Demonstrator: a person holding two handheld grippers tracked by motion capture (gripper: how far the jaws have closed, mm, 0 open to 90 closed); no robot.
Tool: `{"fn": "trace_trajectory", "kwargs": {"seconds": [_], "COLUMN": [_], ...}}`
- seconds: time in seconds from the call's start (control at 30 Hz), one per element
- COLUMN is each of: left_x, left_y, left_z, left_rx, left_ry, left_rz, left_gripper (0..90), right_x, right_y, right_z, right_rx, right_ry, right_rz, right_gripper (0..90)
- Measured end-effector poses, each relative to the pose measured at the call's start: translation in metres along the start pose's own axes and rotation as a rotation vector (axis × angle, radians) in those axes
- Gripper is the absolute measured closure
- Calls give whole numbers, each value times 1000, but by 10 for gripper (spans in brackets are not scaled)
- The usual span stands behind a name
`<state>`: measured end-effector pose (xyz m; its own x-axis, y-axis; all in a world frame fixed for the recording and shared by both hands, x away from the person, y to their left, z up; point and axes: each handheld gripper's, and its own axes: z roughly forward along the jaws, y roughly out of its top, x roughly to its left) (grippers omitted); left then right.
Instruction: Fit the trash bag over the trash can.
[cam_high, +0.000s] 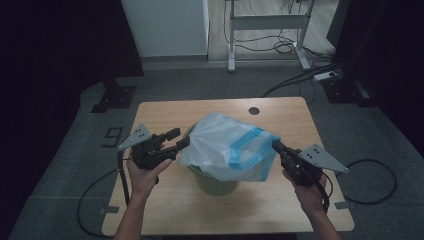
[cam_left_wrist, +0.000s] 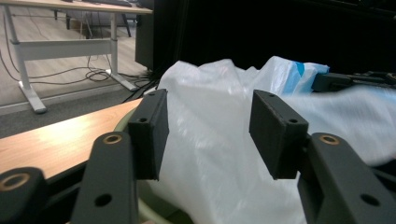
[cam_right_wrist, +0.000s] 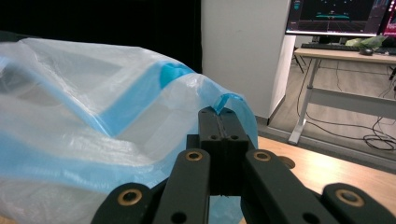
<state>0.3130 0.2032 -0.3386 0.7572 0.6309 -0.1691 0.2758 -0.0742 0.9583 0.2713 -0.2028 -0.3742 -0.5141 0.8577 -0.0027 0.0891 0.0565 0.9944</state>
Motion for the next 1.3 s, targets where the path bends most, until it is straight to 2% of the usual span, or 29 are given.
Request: {"fn": "trace_trajectory", "kwargs": {"seconds": [0.27, 0.3, 0.43, 0.53, 0.6, 0.7, 0.73, 0.77, 0.8, 0.87, 0.9, 0.97, 1.03, 1.13, 1.23, 1.3], "left_x": [-6, -7, -14, -17, -18, -19, -20, -20, -21, -20, -20, -20, -19, -16, -12, -8], "left_y": [15, 17, 20, 21, 21, 20, 19, 19, 18, 18, 17, 17, 16, 16, 16, 15], "left_z": [9, 11, 21, 34, 38, 45, 47, 48, 50, 50, 51, 50, 48, 42, 32, 24], "left_rx": [24, 33, 70, 126, 139, 163, 172, 178, 185, 187, 187, 173, 141, 68, -8, -66], "left_ry": [-10, -11, -12, -6, -3, 17, 20, 22, 27, 21, 21, 38, 61, 92, 141, 171], "left_rz": [15, 18, 33, 49, 53, 73, 81, 86, 90, 91, 94, 104, 106, 90, 76, 45], "left_gripper": [398, 364, 325, 316, 323, 426, 557, 557, 692, 808, 808, 889, 899, 900, 900, 900], "right_x": [4, 5, 6, 7, 7, 7, 7, 7, 6, 6, 6, 6, 5, 4, 3, 2], "right_y": [5, 6, 5, 5, 6, 5, 5, 5, 5, 5, 5, 4, 4, 2, 1, 0], "right_z": [4, 5, 6, 7, 7, 7, 7, 7, 7, 6, 6, 6, 5, 5, 5, 6], "right_rx": [-3, -2, -1, -1, -2, -3, -4, -4, -5, -5, -5, -5, -7, -3, -1, 3], "right_ry": [10, 10, 12, 14, 15, 16, 16, 16, 16, 16, 16, 15, 14, 11, 6, -9], "right_rz": [-13, -15, -15, -15, -16, -15, -14, -14, -15, -13, -13, -12, -11, -10, -12, -24], "right_gripper": [895, 895, 895, 895, 895, 895, 894, 894, 895, 895, 895, 895, 895, 895, 895, 895]}}
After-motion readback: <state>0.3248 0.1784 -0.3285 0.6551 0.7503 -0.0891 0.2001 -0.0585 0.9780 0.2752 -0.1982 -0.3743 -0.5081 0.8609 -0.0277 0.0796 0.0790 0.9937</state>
